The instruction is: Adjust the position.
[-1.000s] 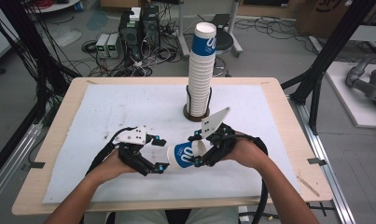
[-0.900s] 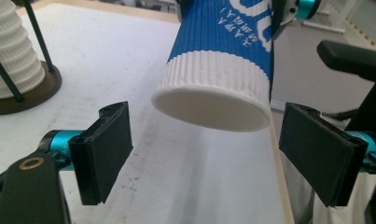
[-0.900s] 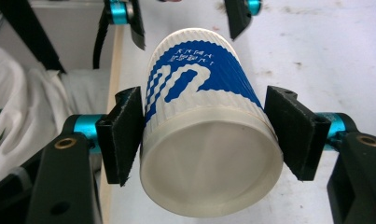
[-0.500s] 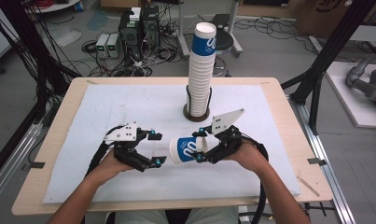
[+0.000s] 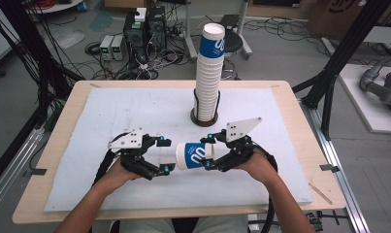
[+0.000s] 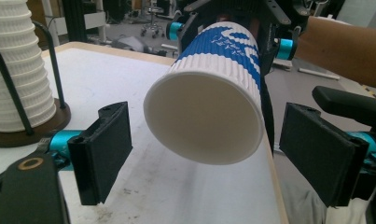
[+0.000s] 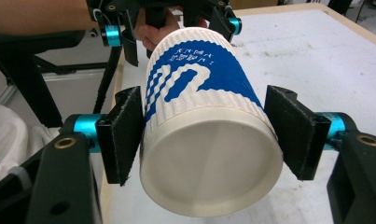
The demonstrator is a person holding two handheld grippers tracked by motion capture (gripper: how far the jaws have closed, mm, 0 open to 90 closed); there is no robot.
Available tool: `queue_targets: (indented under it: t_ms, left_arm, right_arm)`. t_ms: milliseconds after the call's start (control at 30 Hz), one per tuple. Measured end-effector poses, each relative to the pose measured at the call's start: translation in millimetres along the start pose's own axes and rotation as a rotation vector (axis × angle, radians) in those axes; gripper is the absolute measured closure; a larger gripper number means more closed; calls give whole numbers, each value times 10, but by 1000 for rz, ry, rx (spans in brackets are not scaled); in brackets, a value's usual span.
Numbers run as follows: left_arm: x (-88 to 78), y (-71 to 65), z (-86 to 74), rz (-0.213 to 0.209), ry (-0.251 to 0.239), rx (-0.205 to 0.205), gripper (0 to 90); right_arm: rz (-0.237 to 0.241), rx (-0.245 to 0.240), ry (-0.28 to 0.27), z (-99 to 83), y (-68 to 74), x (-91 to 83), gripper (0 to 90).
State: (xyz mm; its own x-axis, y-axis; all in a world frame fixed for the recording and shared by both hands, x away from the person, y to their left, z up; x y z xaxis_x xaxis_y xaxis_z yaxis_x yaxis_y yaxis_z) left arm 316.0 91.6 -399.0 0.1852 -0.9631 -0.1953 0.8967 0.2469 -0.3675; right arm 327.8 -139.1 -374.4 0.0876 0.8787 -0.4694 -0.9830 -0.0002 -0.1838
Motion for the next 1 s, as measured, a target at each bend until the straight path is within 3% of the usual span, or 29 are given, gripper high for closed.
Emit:
queue_targets:
  t_ms: [367, 733, 1000]
  left_arm:
    - [34, -22, -4, -17, -13, 5, 165]
    - [120, -38, -34, -44, -17, -22, 164]
    - [151, -50, -12, -79, -43, -37, 164]
  right_arm:
    - [11, 20, -76, -22, 24, 16, 310]
    - [25, 37, -149, -3, 22, 30, 310]
    - [49, 53, -169, 0, 36, 46, 310]
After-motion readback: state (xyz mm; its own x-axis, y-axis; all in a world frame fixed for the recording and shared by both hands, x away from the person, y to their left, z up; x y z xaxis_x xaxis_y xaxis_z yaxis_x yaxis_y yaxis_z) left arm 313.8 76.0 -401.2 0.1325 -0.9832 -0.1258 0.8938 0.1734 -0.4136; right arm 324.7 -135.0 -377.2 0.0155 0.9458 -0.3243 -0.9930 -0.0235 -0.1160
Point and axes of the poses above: each handheld gripper's, and its own axes: x roughly forward along the jaws, z roughly out of its top, y roughly to its left, the point moved 5 cm from there along x, roughly forward along the jaws, and after that the axes turned 15 degrees about -x, right-handed, at the moved point
